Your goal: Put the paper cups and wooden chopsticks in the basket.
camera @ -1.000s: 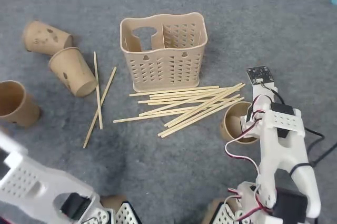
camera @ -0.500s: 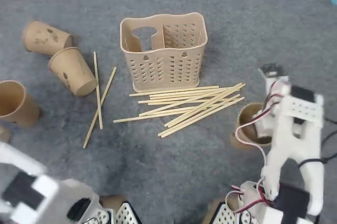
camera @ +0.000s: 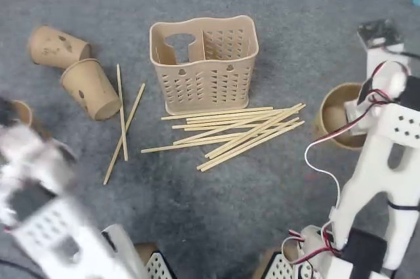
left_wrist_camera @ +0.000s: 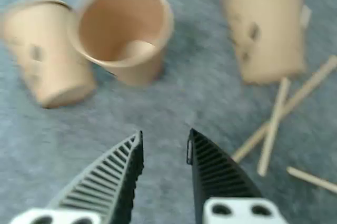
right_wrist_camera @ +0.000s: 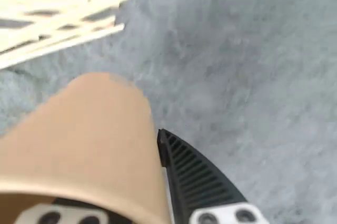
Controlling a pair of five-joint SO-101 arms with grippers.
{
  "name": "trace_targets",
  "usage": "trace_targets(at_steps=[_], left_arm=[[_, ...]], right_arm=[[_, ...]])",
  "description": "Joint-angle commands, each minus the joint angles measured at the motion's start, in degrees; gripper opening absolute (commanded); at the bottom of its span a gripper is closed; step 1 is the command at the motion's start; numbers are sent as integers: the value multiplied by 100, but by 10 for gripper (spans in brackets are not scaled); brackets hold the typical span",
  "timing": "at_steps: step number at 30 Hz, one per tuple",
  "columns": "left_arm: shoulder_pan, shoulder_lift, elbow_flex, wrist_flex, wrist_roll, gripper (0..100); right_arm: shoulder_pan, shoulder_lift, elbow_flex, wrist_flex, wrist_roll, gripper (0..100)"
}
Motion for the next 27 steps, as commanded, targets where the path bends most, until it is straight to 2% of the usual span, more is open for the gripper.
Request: trace_targets(at_steps=[1, 8, 11, 15, 18, 23, 27], left_arm=[[571, -1081, 848, -343, -62, 130], [1204, -396, 884, -448, -53, 129], [1433, 273, 1095, -835, -26, 129], [1459, 756, 1429, -1732, -53, 128], [1618, 800, 1560, -1890, -53, 127], [2040, 800, 1692, -1916, -70, 127], [2084, 800, 1754, -1934, -79, 127]], right_arm=[[-303, -145, -695, 233, 53, 8], [-1218, -136, -1873, 224, -448, 8], [-1771, -48, -2295, 215, -633, 8], [-2352, 470, -3103, 207, -985, 8], [-2730, 1095, -3974, 198, -1160, 8], [-3064, 2202, -5749, 198, -1319, 8], [-3116, 3055, -6690, -57, -1319, 8]])
